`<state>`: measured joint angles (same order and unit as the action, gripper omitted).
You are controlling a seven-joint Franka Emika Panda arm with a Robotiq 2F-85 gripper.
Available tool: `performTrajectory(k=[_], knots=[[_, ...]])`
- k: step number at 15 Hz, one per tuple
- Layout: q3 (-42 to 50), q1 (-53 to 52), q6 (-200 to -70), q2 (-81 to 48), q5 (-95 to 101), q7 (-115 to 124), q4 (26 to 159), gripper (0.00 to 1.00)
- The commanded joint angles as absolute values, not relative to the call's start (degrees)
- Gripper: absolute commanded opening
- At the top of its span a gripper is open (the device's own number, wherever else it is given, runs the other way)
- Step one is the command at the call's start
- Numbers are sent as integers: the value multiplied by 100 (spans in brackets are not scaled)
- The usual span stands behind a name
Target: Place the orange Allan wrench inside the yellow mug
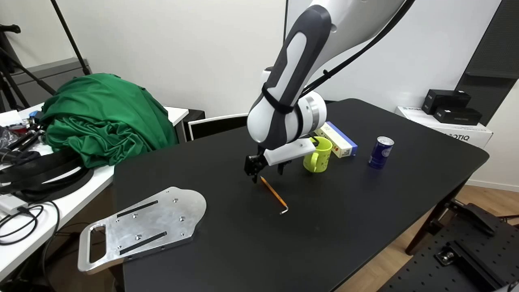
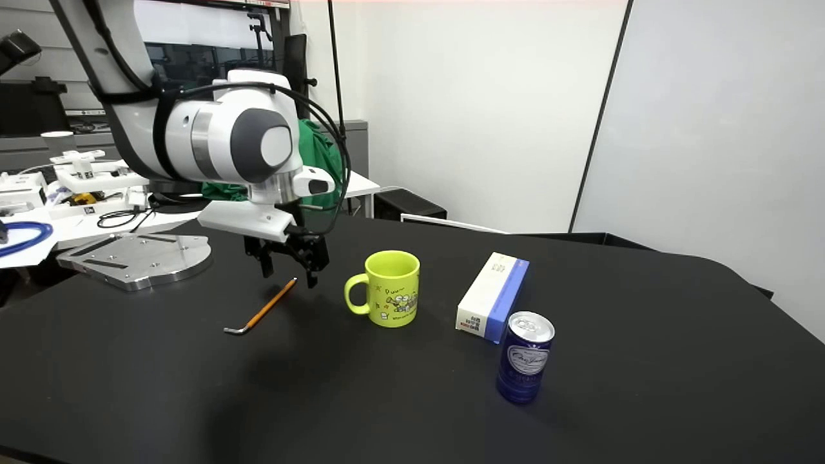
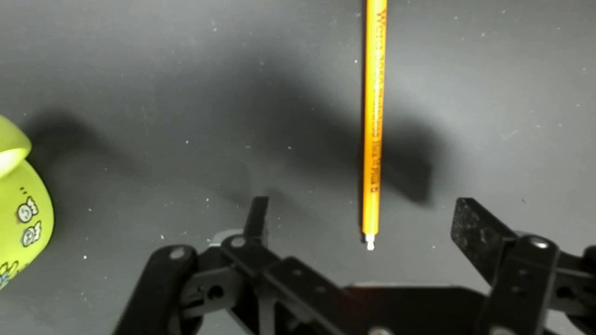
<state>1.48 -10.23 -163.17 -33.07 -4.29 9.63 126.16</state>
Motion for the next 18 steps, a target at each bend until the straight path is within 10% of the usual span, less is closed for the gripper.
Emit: performTrajectory(k=[1,6,7,18], knots=[[259,-1125,-16493,-3353,-318,1195,12675,100],[314,-1164,-16554,-3430,-323,1202,12669,100],[321,-1168,-16569,-3446,-322,1197,12666,75],[408,-1247,-16556,-3432,-344,1300,12658,6]])
